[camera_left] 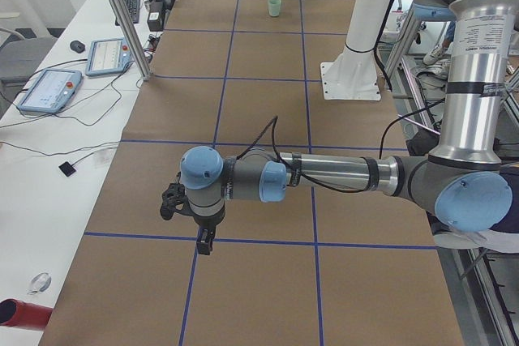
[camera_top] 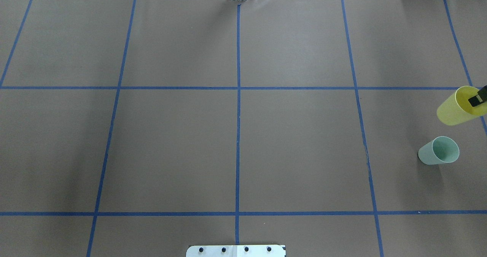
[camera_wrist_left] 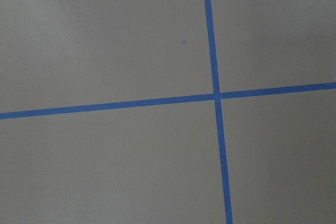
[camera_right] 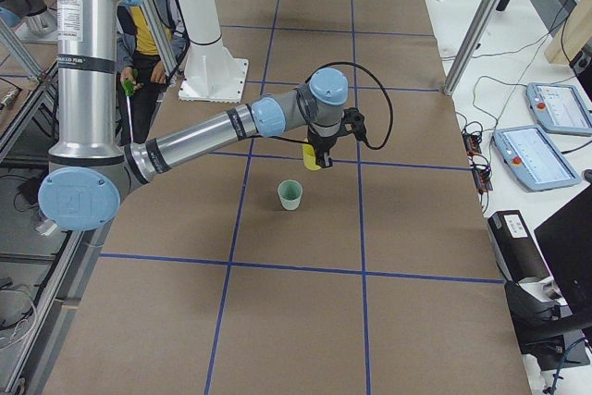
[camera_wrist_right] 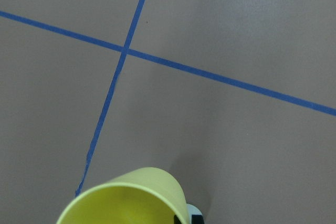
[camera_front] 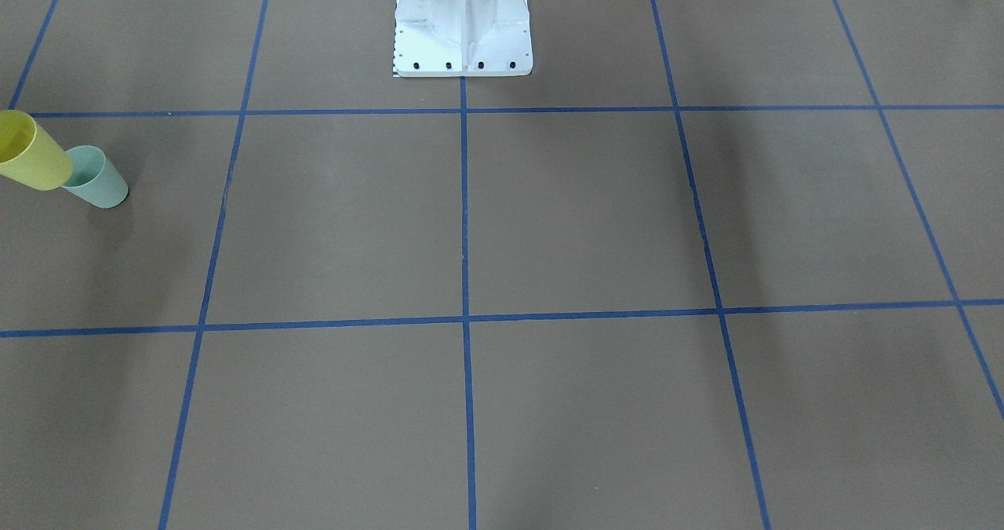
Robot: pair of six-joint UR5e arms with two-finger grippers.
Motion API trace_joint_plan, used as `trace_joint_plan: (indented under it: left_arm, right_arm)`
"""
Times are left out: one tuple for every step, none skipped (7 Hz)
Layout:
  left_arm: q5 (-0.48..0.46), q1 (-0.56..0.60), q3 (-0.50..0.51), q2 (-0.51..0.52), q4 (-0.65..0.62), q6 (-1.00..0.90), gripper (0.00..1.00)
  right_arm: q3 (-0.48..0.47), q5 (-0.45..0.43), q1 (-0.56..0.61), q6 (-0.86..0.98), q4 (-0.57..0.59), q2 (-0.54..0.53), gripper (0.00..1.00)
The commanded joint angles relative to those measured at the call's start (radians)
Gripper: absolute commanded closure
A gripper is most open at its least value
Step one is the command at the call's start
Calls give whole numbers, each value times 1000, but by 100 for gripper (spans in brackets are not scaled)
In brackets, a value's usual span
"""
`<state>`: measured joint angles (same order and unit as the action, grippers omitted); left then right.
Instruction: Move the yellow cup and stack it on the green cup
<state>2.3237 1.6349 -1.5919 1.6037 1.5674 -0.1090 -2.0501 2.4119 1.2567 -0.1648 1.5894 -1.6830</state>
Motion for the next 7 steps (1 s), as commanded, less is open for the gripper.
trace_joint_plan:
  left_arm:
    - [0, -1, -3, 1, 0, -1, 0]
    - [0, 0, -5, 1, 0, 0, 0]
    - [0, -1, -6, 1, 2, 0, 0]
    - [2, -1, -8, 1, 2, 0, 0]
    - [0, 0, -10, 1, 2, 0, 0]
    - [0, 0, -10, 1, 2, 0, 0]
    - [2, -1, -13, 1, 2, 0, 0]
  right_arm:
    - [-10, -11, -40, -68, -167, -127, 100]
    - [2, -37, -74, -96, -186, -127, 100]
    - [17, -45, -80, -111, -221, -127, 100]
    - [46, -50, -91, -117, -248, -127, 100]
    - [83, -51, -97, -119, -291, -127, 100]
    - [93, -50, -100, -139, -296, -127, 100]
    - [91, -48, -114, -160, -296, -126, 100]
